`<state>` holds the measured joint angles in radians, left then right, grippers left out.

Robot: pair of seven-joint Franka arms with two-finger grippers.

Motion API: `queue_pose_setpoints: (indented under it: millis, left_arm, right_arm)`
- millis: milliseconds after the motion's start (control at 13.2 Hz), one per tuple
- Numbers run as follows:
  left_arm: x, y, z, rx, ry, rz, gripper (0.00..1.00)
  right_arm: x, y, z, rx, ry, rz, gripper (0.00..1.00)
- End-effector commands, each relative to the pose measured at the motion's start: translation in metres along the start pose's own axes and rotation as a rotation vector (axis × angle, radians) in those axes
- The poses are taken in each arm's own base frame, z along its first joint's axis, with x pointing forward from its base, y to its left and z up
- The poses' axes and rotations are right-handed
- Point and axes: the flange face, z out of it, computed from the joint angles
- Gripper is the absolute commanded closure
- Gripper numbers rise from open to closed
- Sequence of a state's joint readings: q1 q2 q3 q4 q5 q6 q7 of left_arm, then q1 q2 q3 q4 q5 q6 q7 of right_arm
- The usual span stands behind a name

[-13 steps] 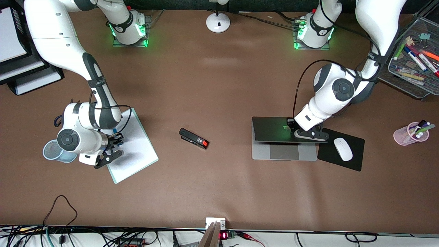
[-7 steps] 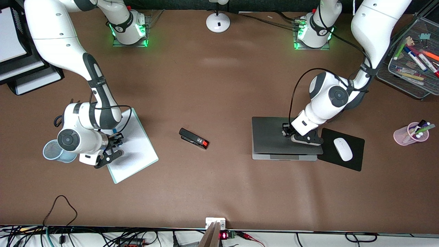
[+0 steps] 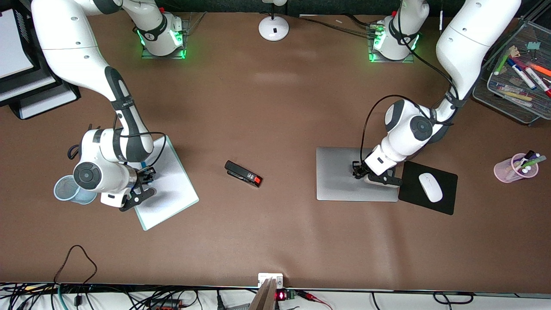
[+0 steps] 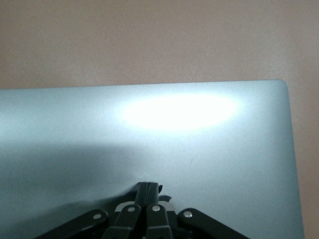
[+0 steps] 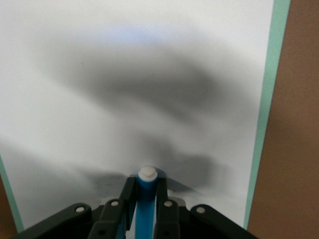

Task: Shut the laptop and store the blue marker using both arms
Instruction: 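Lift the blue marker with the right gripper while the left gripper retracts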

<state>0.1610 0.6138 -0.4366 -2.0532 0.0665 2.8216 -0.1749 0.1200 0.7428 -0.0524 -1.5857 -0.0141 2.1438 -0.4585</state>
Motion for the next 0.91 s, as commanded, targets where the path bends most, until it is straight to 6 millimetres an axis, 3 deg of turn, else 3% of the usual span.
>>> queue_pose_setpoints:
  millis: [0, 227, 530, 682, 833]
  left_arm:
    - [0.004, -0.006, 0.014, -0.002, 0.014, 0.028, 0.99]
    - [0.004, -0.007, 0.015, -0.002, 0.015, 0.028, 0.99]
    - [0.006, -0.011, 0.010, 0.002, 0.016, 0.041, 0.97]
    - [0.010, -0.012, -0.010, 0.024, 0.005, 0.061, 0.94]
    - [0.015, -0.003, -0.045, 0.067, -0.063, 0.081, 0.95]
  right_arm:
    - [-0.001, -0.001, 0.003, 0.004, -0.006, -0.002, 0.92]
    - [0.001, -0.001, -0.001, -0.003, -0.001, -0.013, 0.98]
    - [0.005, 0.009, -0.026, -0.025, 0.039, -0.010, 0.98]
    - [0.008, 0.013, -0.053, -0.038, 0.065, -0.007, 0.98]
    - [0.007, 0.015, -0.087, -0.051, 0.091, -0.004, 0.98]
